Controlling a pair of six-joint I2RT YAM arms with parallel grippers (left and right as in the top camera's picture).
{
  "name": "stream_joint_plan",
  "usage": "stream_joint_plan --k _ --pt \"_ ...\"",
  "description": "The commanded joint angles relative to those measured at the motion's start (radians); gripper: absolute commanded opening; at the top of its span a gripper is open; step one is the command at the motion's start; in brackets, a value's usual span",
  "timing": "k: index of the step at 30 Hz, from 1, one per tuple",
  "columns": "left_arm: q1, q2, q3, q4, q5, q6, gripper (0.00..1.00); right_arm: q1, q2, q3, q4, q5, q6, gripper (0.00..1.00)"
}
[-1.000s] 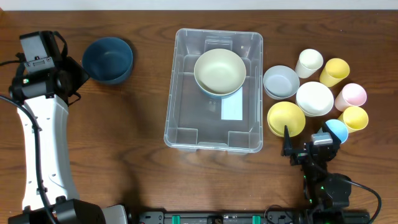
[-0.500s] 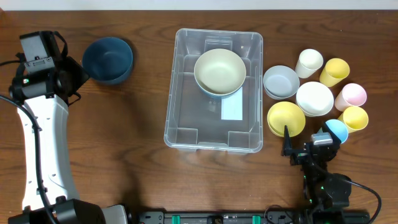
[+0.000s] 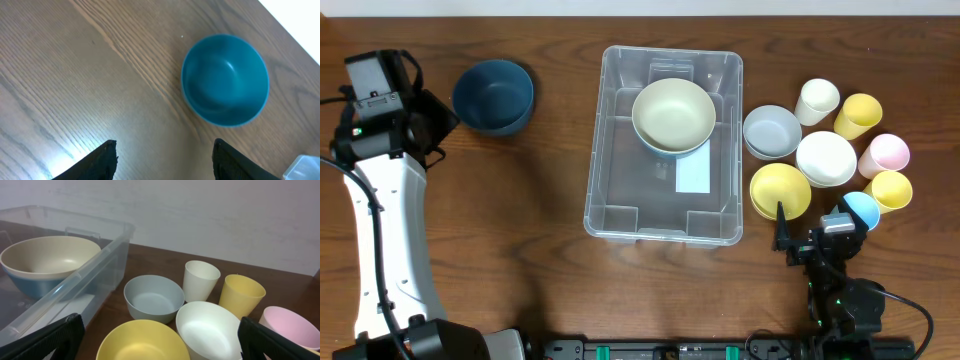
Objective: Pack container
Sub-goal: 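Lower the left gripper onto the remaining teal bowl's rim and grasp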
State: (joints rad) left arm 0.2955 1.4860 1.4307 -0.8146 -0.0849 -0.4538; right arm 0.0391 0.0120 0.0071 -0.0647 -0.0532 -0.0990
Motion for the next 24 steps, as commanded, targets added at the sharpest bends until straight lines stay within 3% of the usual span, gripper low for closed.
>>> stream_joint_plan --k 1,7,16,21,22,24 --pt "0.021 0.016 -0.009 0.006 -0.002 -0.020 0.62 -0.010 -0.005 -0.002 -0.004 -0.007 -0.011 0.99" --pt "0.030 0.085 -0.015 0.017 0.005 -0.047 0.62 -0.010 -0.005 -0.002 -0.004 -0.007 -0.011 0.99" --pt "0.030 0.304 -0.015 0.153 0.281 -0.030 0.63 -0.010 -0.005 -0.002 -0.004 -0.007 -0.011 0.99" --pt "0.030 0.395 -0.015 0.204 0.291 -0.030 0.63 -0.010 -0.005 -0.002 -0.004 -0.007 -0.011 0.99" --pt "0.030 0.409 -0.015 0.214 0.292 -0.030 0.72 -0.010 -0.005 -0.002 -0.004 -0.007 -0.011 0.99" --pt "0.029 0.434 -0.015 0.235 0.294 -0.030 0.74 -0.010 -0.005 -0.002 -0.004 -0.007 -0.011 0.99"
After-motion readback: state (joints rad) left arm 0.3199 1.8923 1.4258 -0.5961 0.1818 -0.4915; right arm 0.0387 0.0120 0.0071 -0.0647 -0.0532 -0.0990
